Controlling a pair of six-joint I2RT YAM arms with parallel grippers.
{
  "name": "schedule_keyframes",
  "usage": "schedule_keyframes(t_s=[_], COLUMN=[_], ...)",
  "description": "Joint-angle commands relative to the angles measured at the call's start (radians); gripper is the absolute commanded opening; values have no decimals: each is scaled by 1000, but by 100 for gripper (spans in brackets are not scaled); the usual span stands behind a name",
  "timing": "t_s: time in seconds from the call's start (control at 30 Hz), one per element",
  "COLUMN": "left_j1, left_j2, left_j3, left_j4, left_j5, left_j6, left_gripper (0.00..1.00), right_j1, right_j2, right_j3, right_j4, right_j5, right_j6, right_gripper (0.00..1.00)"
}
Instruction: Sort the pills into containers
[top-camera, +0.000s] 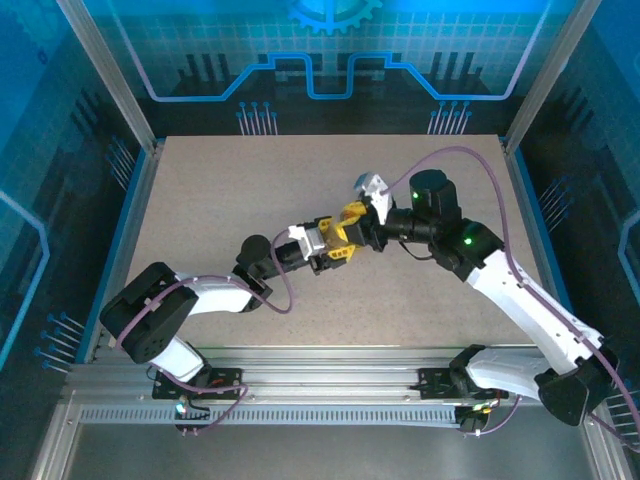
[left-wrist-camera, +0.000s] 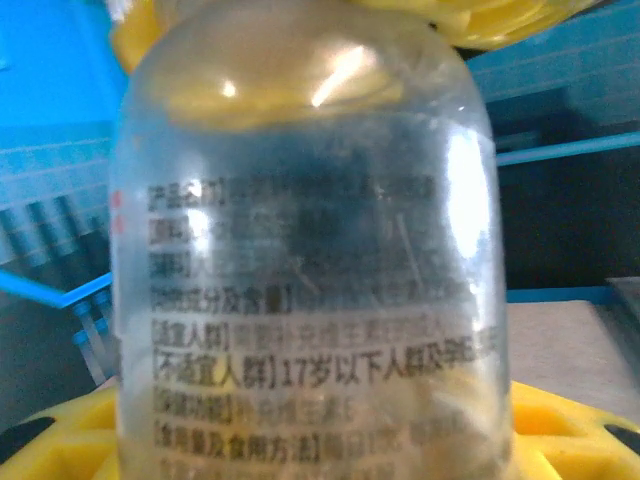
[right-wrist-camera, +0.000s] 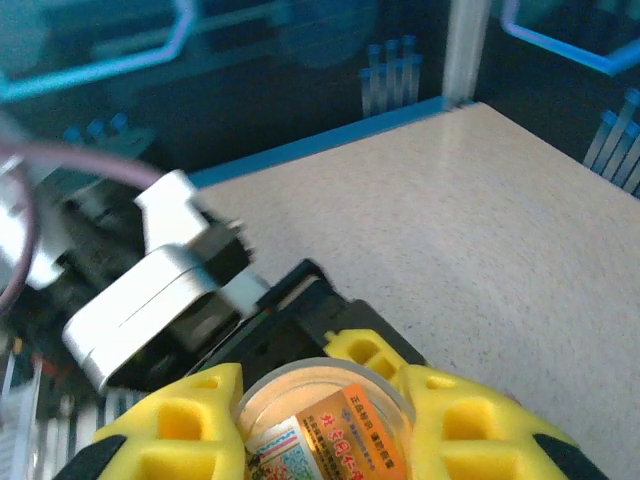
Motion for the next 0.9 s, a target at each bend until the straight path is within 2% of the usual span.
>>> schedule_keyframes(t_s=[0.0,0.07,0.17,0.23,0.27,0.4,0.6,0.77,0.87], left_j1=[11,14,26,33,34,33,34,33,34], left_j2=[-1,-5,-3,0,1,12,25,25,21], left_j3=[-8,-10,-8,-4,-2,6,7,6,0], left_j4=[56,56,56,56,56,56,56,56,56], left_j5=[194,223,283,318,325,337,337,308,238], left_j6=[-37,-42,-61,-79,-84,-99,-102,-92,-70], left_gripper=[0,0,0,0,0,0,0,0,0], right_j1=[16,12,5,4,4,4,3,1,2], right_j2=[2,19,43,66,76,94,50,16,-11], right_j3=[69,112,169,209,227,277,266,263,235], right_j4=[-303,-389,-488,-525,-543,-577,-542,-508,-345], right_j5=[-263,-277,-286,-270,-268,-245,-201,-150,3], right_j6=[-384,-470,-555,-560,-561,-546,-509,-446,-230], right_gripper=[4,0,0,10,11,43,75,85,87])
